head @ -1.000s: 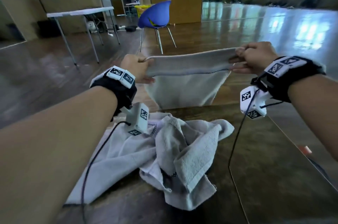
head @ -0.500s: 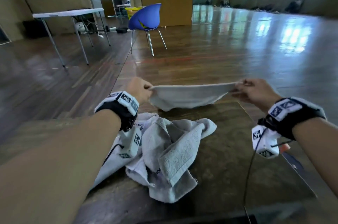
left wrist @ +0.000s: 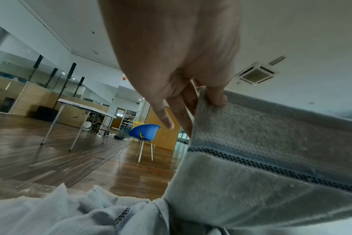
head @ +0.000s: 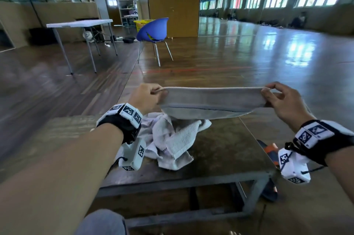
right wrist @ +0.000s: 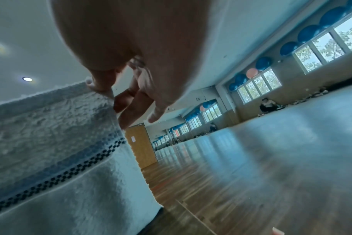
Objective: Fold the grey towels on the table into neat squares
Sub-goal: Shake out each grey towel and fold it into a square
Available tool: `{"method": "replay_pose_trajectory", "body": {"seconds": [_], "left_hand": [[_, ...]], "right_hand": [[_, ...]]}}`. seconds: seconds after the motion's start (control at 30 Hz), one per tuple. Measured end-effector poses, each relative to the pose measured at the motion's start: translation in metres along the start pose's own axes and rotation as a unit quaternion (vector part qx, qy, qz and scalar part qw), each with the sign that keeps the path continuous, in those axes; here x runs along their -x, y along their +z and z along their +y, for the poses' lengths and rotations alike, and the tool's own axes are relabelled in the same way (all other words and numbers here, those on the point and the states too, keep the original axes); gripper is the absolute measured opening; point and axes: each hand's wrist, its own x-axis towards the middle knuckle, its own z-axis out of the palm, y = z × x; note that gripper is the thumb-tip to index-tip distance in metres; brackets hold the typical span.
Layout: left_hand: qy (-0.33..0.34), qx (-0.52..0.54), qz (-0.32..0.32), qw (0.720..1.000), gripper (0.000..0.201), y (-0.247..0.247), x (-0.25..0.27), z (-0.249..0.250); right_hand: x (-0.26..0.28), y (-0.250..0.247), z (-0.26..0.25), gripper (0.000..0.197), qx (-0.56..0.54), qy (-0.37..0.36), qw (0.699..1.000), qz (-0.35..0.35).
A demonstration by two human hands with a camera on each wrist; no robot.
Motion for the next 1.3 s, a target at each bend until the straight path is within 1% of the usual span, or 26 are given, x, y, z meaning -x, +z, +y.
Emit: {"method": "replay_pose_trajectory", "body": {"seconds": [0.07,0.13,0.2,0.27,0.33,0.37,0.43,0.5,0.53,0.6,0.67,0.73,0.87,0.97,1.03,1.07,1.13,1.2,1.23,1.27,1.3], "left_hand": [[0.014,0.009,-0.015,1.000,0.022,-0.007,0.020,0.012],[0.019,0.011,-0.049,0.999,0.023,-0.012,0.038,0.021],[0.008,0.004,-0.115,0.993,0.027,-0.016,0.055,0.027],[-0.008,-0.006,-0.196,0.980,0.028,-0.016,0.070,0.027],[-0.033,0.000,-0.283,0.959,0.026,-0.012,0.086,0.023],[-0.050,0.019,-0.320,0.946,0.023,-0.009,0.092,0.019],[-0.074,0.047,-0.359,0.929,0.024,0.000,0.100,0.013],[-0.076,0.033,-0.353,0.932,0.034,0.011,0.099,0.006],[-0.080,0.020,-0.338,0.938,0.035,0.018,0.096,0.002],[-0.089,0.005,-0.298,0.950,0.036,0.033,0.086,-0.008],[-0.086,-0.019,-0.240,0.967,0.038,0.052,0.072,-0.019],[-0.088,-0.025,-0.174,0.980,0.038,0.073,0.058,-0.029],[-0.084,-0.019,-0.060,0.995,0.042,0.118,0.024,-0.044],[-0.076,0.005,0.006,0.997,0.025,0.145,-0.007,-0.052],[-0.065,0.019,0.009,0.998,0.020,0.162,-0.022,-0.063],[-0.058,0.022,-0.005,0.998,0.018,0.171,-0.025,-0.070],[-0.038,-0.003,-0.056,0.998,0.018,0.184,-0.023,-0.084],[-0.016,-0.044,-0.135,0.990,0.018,0.191,-0.015,-0.099],[-0.003,-0.060,-0.165,0.985,0.017,0.192,-0.011,-0.104],[0.011,-0.071,-0.176,0.982,0.016,0.191,-0.007,-0.107],[0.024,-0.074,-0.174,0.982,0.016,0.191,-0.005,-0.109]], "right_hand": [[0.019,-0.020,-0.012,0.013,-0.010,-0.001,1.000,-0.021],[0.037,-0.036,-0.020,0.014,-0.012,0.015,0.998,-0.055],[0.053,-0.049,-0.023,0.014,-0.008,0.043,0.994,-0.103],[0.068,-0.059,-0.020,0.016,-0.008,0.076,0.984,-0.160],[0.080,-0.065,-0.012,0.018,-0.008,0.108,0.970,-0.218],[0.086,-0.066,-0.008,0.017,-0.006,0.121,0.963,-0.240],[0.093,-0.064,0.004,0.014,0.013,0.137,0.954,-0.267],[0.096,-0.054,0.021,0.016,0.041,0.146,0.952,-0.267],[0.095,-0.048,0.030,0.017,0.051,0.150,0.953,-0.256],[0.093,-0.030,0.050,0.018,0.070,0.144,0.964,-0.213],[0.087,-0.011,0.069,0.018,0.105,0.114,0.975,-0.160],[0.079,0.009,0.088,0.016,0.129,0.102,0.980,-0.113],[0.057,0.047,0.121,0.013,0.160,0.090,0.983,-0.017],[0.033,0.072,0.143,0.013,0.154,0.089,0.983,0.036],[0.019,0.086,0.158,0.013,0.164,0.093,0.981,0.040],[0.014,0.093,0.165,0.012,0.172,0.092,0.981,0.020],[0.012,0.108,0.177,0.012,0.193,0.069,0.977,-0.062],[0.015,0.121,0.185,0.012,0.217,0.043,0.964,-0.147],[0.018,0.125,0.188,0.013,0.223,0.044,0.958,-0.174],[0.019,0.127,0.189,0.013,0.222,0.048,0.956,-0.186],[0.020,0.128,0.191,0.014,0.224,0.053,0.955,-0.188]]}}
